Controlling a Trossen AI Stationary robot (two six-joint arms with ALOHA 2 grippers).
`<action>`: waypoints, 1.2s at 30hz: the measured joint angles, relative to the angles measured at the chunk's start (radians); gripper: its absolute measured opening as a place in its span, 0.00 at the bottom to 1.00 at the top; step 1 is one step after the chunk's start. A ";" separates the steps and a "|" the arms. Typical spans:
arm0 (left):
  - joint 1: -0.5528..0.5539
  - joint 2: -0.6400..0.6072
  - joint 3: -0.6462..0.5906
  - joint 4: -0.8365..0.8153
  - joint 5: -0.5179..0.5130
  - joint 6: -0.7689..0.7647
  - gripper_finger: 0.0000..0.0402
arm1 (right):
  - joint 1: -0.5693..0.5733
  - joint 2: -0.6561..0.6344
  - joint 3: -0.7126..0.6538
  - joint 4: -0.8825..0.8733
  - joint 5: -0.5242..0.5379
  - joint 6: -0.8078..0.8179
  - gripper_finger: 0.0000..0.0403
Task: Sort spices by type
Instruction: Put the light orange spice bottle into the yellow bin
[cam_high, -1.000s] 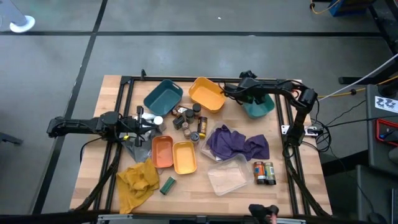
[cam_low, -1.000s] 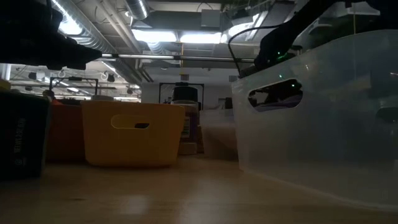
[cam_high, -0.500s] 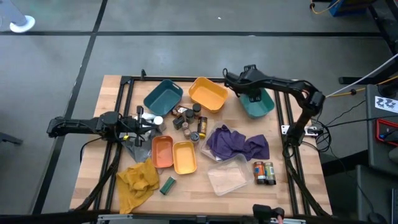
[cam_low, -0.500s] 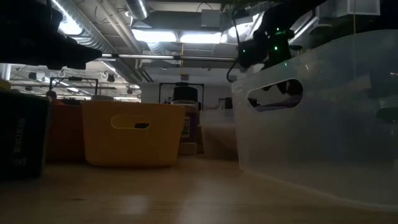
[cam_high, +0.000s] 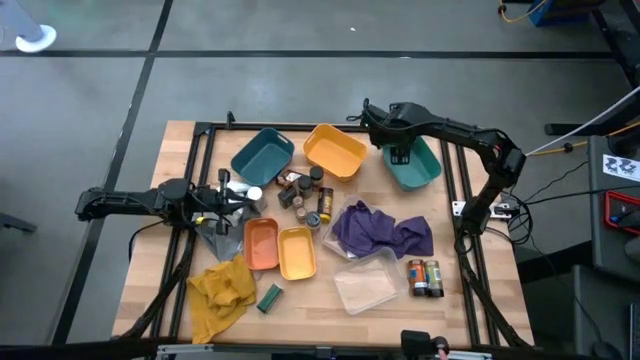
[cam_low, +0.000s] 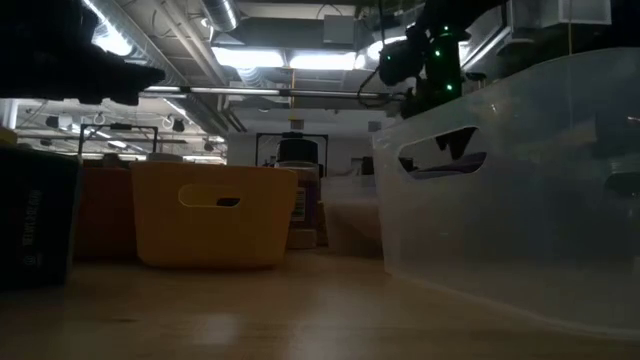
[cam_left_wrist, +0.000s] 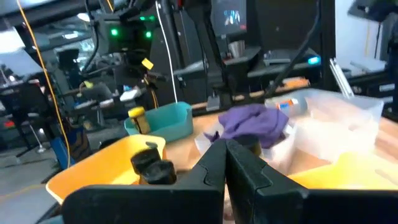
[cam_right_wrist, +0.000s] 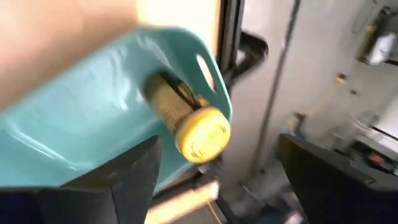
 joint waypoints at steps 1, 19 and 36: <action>0.000 -0.001 0.000 0.008 0.000 0.000 0.00 | 0.000 0.000 0.012 0.008 -0.046 0.007 0.80; 0.000 0.000 0.000 0.034 0.000 -0.034 0.00 | 0.090 0.000 0.031 0.569 -0.902 0.119 0.80; 0.000 0.000 0.000 -0.072 0.000 -0.222 0.00 | 0.163 0.107 0.022 0.762 -0.814 0.106 0.80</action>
